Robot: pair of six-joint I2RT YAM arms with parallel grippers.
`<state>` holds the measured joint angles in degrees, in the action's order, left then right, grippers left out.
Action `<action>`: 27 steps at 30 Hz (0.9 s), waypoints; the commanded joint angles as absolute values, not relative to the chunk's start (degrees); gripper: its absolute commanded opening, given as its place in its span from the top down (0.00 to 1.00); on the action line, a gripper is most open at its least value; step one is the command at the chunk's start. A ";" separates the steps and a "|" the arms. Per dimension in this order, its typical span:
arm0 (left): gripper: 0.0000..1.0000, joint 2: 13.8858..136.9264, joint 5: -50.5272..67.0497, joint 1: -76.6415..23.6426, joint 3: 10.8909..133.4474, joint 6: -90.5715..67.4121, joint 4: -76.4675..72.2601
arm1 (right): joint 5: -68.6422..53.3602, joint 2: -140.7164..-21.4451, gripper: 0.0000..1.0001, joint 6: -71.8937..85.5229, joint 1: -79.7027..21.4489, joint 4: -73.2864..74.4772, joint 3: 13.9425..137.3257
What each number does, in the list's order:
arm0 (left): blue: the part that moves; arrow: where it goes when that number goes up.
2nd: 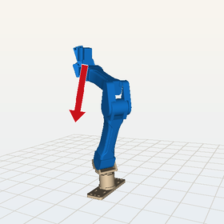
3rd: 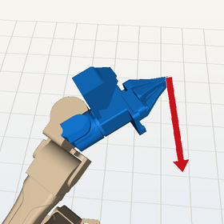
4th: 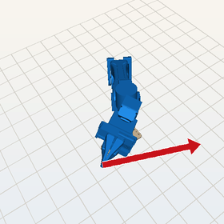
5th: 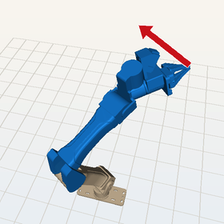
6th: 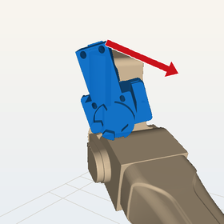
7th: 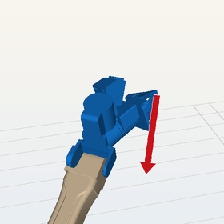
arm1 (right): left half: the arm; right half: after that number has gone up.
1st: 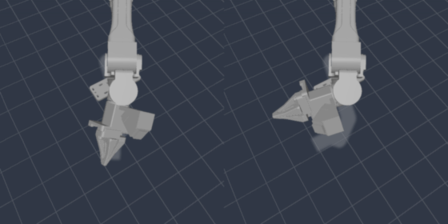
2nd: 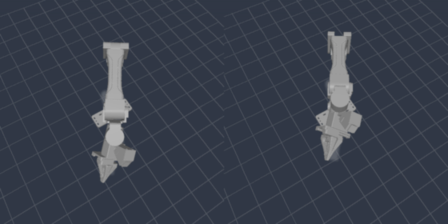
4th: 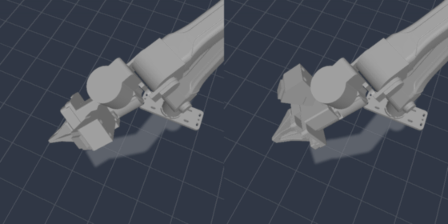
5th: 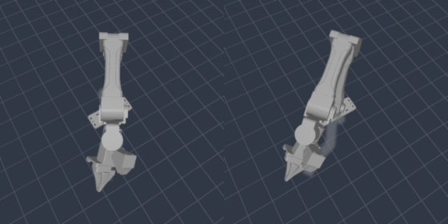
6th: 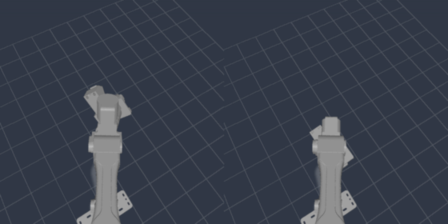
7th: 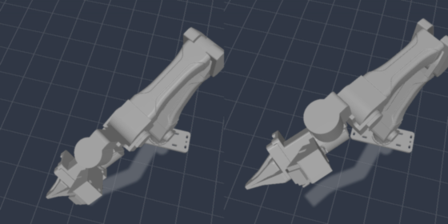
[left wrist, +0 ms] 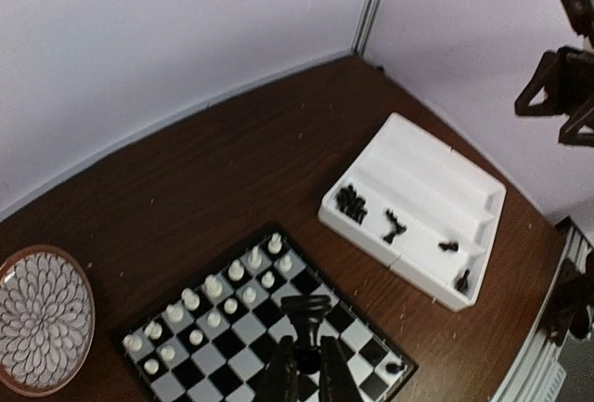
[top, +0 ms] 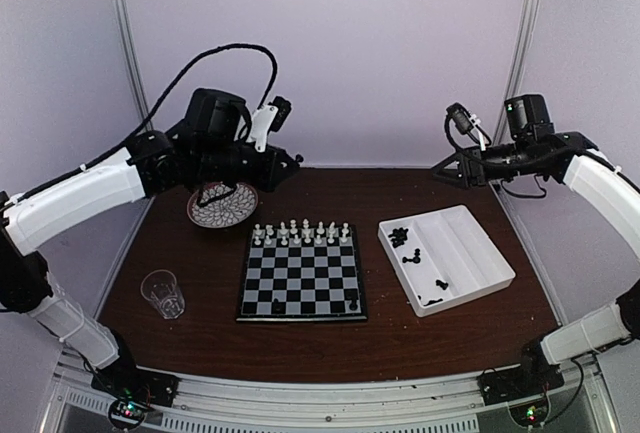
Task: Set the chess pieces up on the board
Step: Pass from the right arm to the left, then place the pawn at h7.
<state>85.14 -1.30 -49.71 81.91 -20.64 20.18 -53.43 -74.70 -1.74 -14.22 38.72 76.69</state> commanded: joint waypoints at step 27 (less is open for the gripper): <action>0.99 115.17 -2.69 -46.30 97.02 6.15 85.79 | -50.52 -69.11 0.37 -12.50 -14.33 43.05 69.50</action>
